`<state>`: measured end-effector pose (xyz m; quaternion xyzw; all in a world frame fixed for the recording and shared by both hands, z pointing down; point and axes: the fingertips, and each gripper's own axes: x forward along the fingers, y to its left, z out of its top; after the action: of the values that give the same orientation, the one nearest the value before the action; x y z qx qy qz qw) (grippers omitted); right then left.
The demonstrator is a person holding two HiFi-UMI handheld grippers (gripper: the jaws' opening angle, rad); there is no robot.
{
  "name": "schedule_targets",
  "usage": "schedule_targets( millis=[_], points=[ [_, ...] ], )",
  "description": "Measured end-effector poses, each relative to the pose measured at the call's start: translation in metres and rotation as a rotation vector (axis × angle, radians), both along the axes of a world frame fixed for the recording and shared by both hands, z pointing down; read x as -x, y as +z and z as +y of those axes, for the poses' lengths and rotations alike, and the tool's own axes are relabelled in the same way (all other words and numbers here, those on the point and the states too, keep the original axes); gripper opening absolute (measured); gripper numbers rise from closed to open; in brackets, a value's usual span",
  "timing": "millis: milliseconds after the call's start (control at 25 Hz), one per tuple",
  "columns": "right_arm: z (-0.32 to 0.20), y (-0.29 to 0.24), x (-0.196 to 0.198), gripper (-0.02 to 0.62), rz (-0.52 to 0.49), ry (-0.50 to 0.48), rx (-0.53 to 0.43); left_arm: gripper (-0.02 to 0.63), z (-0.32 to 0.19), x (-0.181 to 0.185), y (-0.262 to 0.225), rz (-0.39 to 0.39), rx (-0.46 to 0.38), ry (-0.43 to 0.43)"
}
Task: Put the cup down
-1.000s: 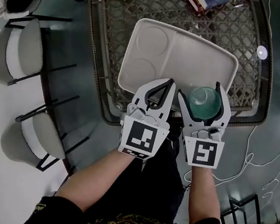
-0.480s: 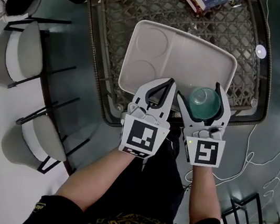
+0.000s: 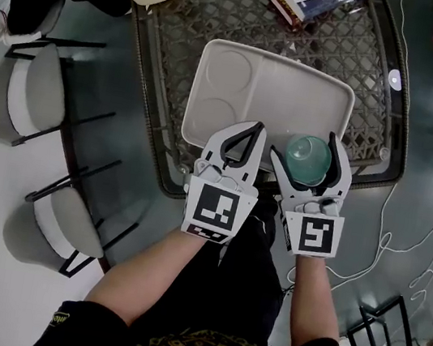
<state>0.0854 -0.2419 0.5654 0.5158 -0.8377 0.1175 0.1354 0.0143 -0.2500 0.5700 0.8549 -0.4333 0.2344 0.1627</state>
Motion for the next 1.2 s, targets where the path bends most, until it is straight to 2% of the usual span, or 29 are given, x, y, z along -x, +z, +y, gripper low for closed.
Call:
schedule_targets(
  millis=[320,520,800,1040,1200],
  points=[
    [0.014,-0.011,-0.007,0.433,0.012,0.023,0.015,-0.012,0.008,0.004,-0.01,0.001,0.0,0.002],
    [0.029,-0.026,-0.017,0.433,0.01,0.07,0.027,-0.012,0.019,0.006,-0.025,-0.009,-0.01,0.019],
    [0.047,-0.074,-0.019,0.433,0.013,0.096,-0.002,-0.012,0.037,0.001,-0.063,0.016,-0.04,0.048],
    [0.06,-0.113,-0.015,0.429,0.001,0.107,0.02,-0.012,0.044,-0.006,-0.105,0.055,-0.082,0.086],
    [0.068,-0.129,-0.013,0.358,0.004,0.104,-0.009,-0.012,0.049,-0.004,-0.123,0.058,-0.112,0.122]
  ],
)
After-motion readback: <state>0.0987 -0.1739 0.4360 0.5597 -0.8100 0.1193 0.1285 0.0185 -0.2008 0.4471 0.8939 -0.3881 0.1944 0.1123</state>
